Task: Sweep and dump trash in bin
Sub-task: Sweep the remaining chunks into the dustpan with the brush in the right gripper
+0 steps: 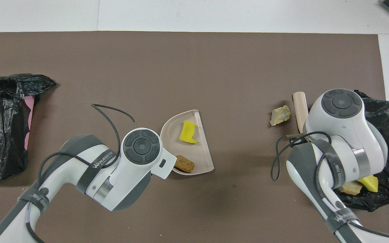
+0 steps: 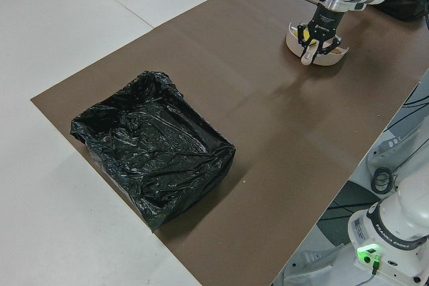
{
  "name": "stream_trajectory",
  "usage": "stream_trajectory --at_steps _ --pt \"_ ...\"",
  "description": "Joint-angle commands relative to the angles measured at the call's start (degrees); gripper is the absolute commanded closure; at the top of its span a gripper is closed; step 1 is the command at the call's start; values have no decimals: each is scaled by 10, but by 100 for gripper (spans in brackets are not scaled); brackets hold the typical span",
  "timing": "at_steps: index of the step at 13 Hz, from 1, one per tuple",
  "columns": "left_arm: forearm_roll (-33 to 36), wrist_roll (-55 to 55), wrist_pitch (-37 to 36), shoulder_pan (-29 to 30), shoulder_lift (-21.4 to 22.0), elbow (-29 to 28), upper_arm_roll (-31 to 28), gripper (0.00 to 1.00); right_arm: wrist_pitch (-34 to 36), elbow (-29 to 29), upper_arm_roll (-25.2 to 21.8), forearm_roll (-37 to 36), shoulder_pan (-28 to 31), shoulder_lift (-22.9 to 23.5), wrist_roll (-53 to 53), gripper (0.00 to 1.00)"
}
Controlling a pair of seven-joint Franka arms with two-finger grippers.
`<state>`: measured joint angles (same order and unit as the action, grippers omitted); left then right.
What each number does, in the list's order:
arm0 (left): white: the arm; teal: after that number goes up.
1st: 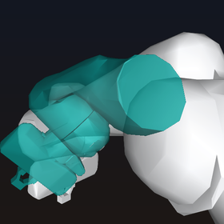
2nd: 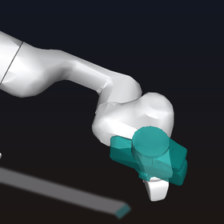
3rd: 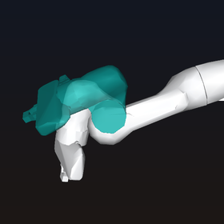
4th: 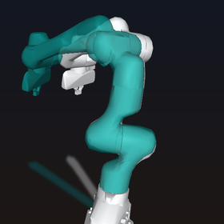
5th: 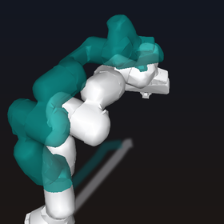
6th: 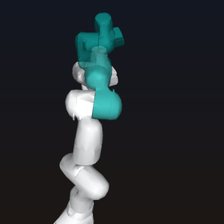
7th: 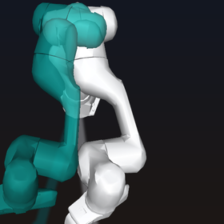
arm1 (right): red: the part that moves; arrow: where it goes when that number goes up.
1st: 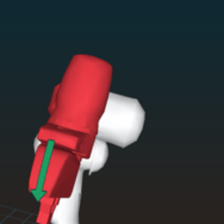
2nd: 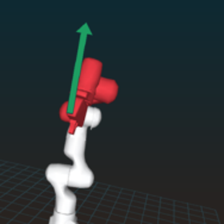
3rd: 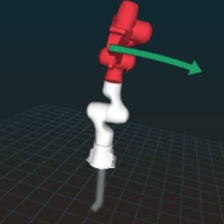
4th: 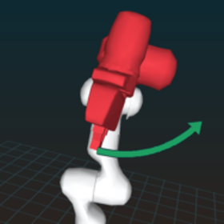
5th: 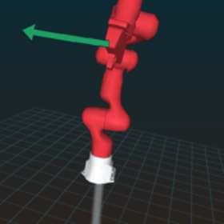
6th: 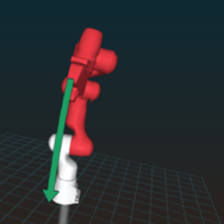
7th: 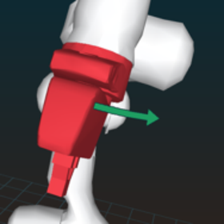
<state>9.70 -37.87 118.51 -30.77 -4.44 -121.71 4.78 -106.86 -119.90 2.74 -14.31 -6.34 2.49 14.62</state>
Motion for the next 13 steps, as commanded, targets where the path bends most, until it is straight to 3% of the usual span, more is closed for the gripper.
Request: stream_trajectory --at_steps 1,7,13 --pt "-7 4 1 10 -4 9 2 100 -17 7 7 -10 18 16 1 100" --pt "-8 4 -2 11 -5 9 1 100 -13 -20 12 49 16 20 -59 100" --pt "-8 4 0 11 -3 3 2 100 10 -43 15 167 -95 -7 -113 100"
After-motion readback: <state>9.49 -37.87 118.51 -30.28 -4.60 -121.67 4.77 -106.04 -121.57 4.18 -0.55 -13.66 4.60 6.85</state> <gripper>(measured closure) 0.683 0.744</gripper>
